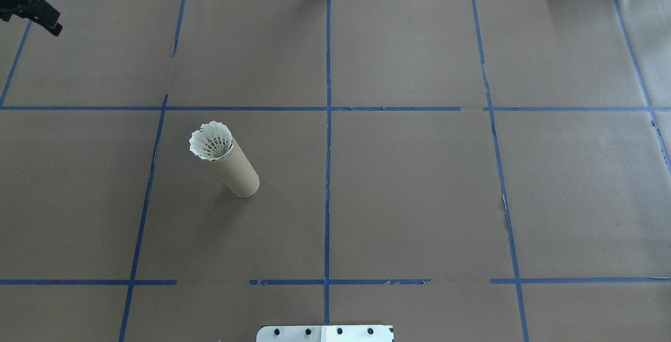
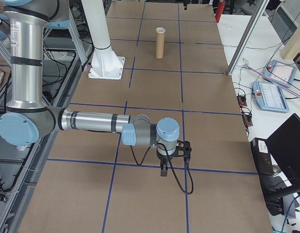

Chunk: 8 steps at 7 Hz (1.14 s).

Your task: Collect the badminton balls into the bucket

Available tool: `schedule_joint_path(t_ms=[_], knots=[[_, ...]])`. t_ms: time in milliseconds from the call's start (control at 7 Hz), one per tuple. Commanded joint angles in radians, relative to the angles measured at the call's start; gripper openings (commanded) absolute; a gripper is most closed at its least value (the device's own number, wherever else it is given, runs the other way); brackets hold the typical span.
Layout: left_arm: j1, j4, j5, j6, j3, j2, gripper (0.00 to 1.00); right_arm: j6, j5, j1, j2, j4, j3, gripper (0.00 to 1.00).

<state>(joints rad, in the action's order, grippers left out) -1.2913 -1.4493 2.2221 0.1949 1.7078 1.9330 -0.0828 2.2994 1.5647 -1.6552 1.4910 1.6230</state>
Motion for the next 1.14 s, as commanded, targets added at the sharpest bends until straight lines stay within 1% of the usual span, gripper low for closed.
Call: schedule_joint_path(t_ms=[0, 143, 286, 571, 714, 857, 1000], knots=[[-0.147, -0.002, 0.053, -0.174, -0.059, -0.139, 1.00, 0.000, 0.000, 0.000, 0.000, 0.000, 0.000, 1.00], [-0.195, 0.003, 0.054, -0.249, -0.059, -0.207, 1.00, 0.000, 0.000, 0.000, 0.000, 0.000, 0.000, 1.00], [-0.213, -0.009, 0.053, -0.309, -0.060, -0.301, 1.00, 0.000, 0.000, 0.000, 0.000, 0.000, 0.000, 1.00], [-0.233, -0.029, 0.054, -0.313, -0.134, -0.321, 1.00, 0.000, 0.000, 0.000, 0.000, 0.000, 0.000, 1.00], [-0.235, -0.042, 0.056, -0.312, -0.145, -0.322, 1.00, 0.000, 0.000, 0.000, 0.000, 0.000, 0.000, 1.00], [-0.249, -0.043, 0.071, -0.310, -0.145, -0.322, 1.00, 0.000, 0.000, 0.000, 0.000, 0.000, 0.000, 1.00], [-0.250, -0.042, 0.076, -0.307, -0.146, -0.322, 1.00, 0.000, 0.000, 0.000, 0.000, 0.000, 0.000, 1.00]])
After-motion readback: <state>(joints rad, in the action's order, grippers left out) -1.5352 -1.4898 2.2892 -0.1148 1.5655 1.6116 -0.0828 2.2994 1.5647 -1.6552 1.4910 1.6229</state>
